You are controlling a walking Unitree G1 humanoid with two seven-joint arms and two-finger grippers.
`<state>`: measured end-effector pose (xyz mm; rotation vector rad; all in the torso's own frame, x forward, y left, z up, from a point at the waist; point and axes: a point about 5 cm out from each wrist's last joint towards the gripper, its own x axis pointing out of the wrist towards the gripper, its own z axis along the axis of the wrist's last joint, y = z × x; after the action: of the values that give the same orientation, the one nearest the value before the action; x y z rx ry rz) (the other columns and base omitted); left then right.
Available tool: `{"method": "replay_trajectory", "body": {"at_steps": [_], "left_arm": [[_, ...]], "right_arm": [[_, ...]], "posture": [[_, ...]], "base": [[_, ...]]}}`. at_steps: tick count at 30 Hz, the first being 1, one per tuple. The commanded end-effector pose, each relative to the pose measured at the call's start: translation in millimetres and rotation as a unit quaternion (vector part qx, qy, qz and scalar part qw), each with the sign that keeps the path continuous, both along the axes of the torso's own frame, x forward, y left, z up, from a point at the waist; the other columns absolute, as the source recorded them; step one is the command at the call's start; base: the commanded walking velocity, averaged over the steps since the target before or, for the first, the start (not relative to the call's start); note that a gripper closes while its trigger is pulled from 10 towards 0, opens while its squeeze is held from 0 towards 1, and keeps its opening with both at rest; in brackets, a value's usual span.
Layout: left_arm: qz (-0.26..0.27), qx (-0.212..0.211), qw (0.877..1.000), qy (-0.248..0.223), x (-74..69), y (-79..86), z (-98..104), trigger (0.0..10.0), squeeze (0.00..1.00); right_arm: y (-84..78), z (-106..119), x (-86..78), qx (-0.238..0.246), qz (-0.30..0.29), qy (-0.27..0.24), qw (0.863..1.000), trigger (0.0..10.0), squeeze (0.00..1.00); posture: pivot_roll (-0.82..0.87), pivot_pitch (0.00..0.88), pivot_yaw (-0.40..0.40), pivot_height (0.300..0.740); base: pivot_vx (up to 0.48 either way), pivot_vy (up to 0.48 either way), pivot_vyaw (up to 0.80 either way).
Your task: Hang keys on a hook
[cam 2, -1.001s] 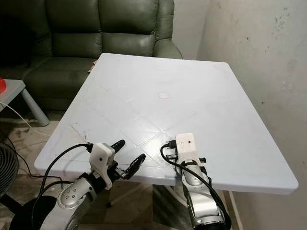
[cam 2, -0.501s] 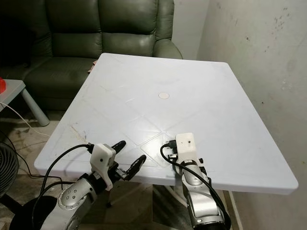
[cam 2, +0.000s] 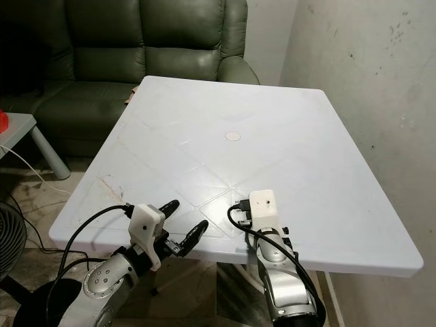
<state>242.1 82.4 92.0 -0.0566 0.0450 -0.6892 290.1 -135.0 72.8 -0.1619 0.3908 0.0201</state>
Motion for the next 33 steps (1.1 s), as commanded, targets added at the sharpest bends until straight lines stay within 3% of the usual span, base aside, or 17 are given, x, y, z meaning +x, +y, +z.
{"method": "replay_trajectory", "body": {"at_steps": [1, 27, 28, 29, 30, 31, 33], "left_arm": [[-0.001, 0.005, 1.000, -0.006, -0.6, -2.0, 3, 10.0, 0.00], [-0.001, 0.005, 1.000, -0.006, -0.6, -2.0, 3, 10.0, 0.00], [-0.001, 0.005, 1.000, -0.006, -0.7, -2.0, 2, 10.0, 0.00], [0.000, 0.006, 1.000, -0.008, 0.2, -2.1, 3, 10.0, 0.00], [0.000, 0.006, 1.000, -0.008, 0.2, -2.1, 3, 10.0, 0.00], [0.002, 0.006, 1.000, -0.012, 2.9, -1.9, 4, 10.0, 0.00], [0.009, 0.002, 1.000, -0.014, 6.7, -0.7, 6, 10.0, 0.00]], "right_arm": [[-3.5, -3, 0.1, -0.003, -0.011, 0.011, 1.000, 4.0, 0.00], [-3.5, -3, 0.1, -0.003, -0.011, 0.011, 1.000, 4.0, 0.00], [-3.5, -3, -0.1, -0.003, -0.012, 0.010, 1.000, 1.7, 0.00], [-7.0, 11, 5.0, 0.024, -0.013, -0.040, 0.999, 0.0, 0.00], [-7.0, 11, 5.0, 0.024, -0.013, -0.040, 0.999, 0.0, 0.00], [-12.2, 34, 10.9, 0.060, -0.013, -0.113, 0.992, 0.0, 0.00], [-14.1, 45, 12.9, 0.072, -0.014, -0.142, 0.987, 0.0, 0.00]], "posture": [[0.03, 0.000, -0.045, 0.732], [0.03, 0.000, -0.045, 0.732], [0.03, 0.000, -0.045, 0.732], [0.03, 0.000, -0.044, 0.732], [0.03, 0.000, -0.044, 0.732], [0.02, 0.000, -0.043, 0.732], [0.02, 0.000, -0.043, 0.732]], "base": [[0.000, 0.000, 0.00], [0.000, 0.000, 0.00], [0.000, 0.000, 0.00], [0.000, 0.000, 0.00], [0.000, 0.000, 0.00], [0.000, 0.000, 0.00], [0.000, 0.000, 0.00]]}}
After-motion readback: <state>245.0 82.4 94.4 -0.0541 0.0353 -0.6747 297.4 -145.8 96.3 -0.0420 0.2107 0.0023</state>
